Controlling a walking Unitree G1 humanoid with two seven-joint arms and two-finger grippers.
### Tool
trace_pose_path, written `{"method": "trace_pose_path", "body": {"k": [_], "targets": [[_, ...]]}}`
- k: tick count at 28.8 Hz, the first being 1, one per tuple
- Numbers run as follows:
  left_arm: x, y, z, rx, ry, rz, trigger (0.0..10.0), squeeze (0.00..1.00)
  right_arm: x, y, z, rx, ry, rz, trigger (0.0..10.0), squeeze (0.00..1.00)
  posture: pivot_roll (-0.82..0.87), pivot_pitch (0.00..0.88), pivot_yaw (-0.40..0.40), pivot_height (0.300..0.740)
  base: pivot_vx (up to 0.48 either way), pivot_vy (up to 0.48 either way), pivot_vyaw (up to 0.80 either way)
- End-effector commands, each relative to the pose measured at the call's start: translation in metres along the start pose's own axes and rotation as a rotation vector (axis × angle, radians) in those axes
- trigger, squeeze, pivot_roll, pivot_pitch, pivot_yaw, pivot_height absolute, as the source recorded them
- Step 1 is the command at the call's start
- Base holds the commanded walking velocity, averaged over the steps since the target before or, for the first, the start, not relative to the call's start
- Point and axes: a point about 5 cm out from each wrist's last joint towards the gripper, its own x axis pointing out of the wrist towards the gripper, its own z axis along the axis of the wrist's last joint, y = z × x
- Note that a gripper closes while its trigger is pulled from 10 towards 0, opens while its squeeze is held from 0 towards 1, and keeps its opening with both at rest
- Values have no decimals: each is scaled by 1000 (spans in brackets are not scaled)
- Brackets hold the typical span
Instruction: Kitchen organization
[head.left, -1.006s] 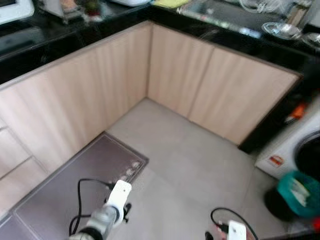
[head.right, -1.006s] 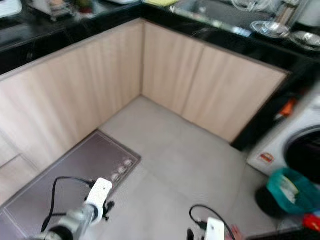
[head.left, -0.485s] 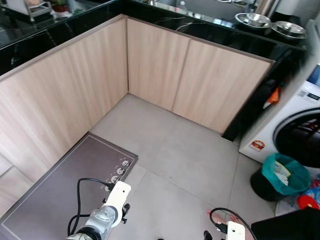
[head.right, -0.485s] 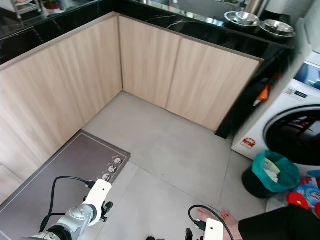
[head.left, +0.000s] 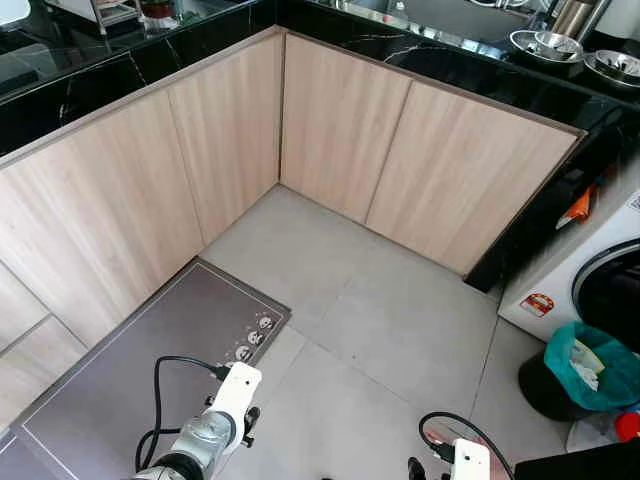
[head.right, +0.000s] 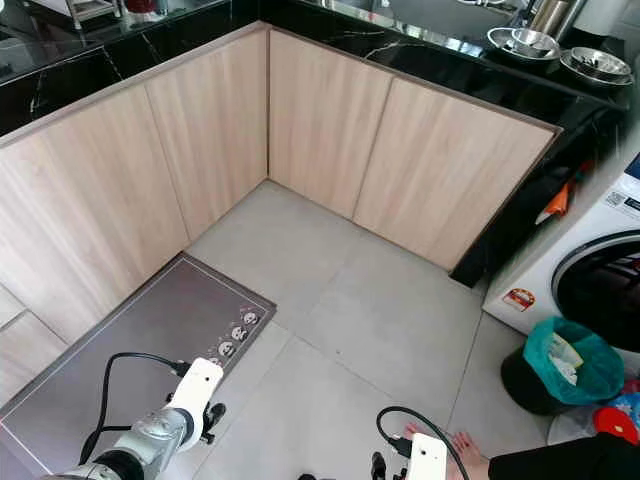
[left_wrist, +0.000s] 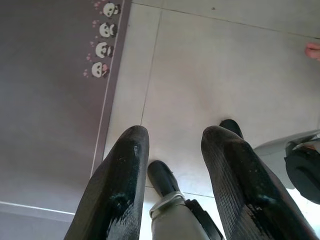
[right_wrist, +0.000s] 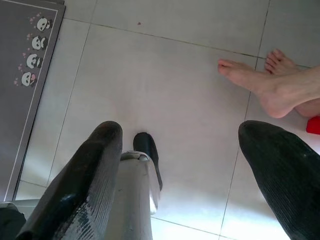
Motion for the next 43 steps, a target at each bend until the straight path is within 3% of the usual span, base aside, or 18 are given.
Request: {"method": "trace_pose_path", "body": {"k": [1, 12, 20, 43], "targets": [[0, -5, -6, -19, 19, -6, 10000, 0, -2, -7, -3, -8, 13, -21, 10000, 0, 132, 138, -131, 740, 0, 0, 0], [0, -5, -6, -12, 17, -4, 10000, 0, -3, -7, -6, 1, 15, -19, 10000, 0, 135, 114, -129, 740, 285, 0, 0], [0, -8, -5, -6, 16, -13, 10000, 0, -3, -8, -7, -5, 21, -14, 10000, 0, 129, 100, -130, 740, 300, 0, -476], [1, -9, -3, 18, 11, -28, 10000, 0, -2, -10, -2, -20, 8, -21, 10000, 0, 119, 127, -129, 740, 302, 0, 0]]}}
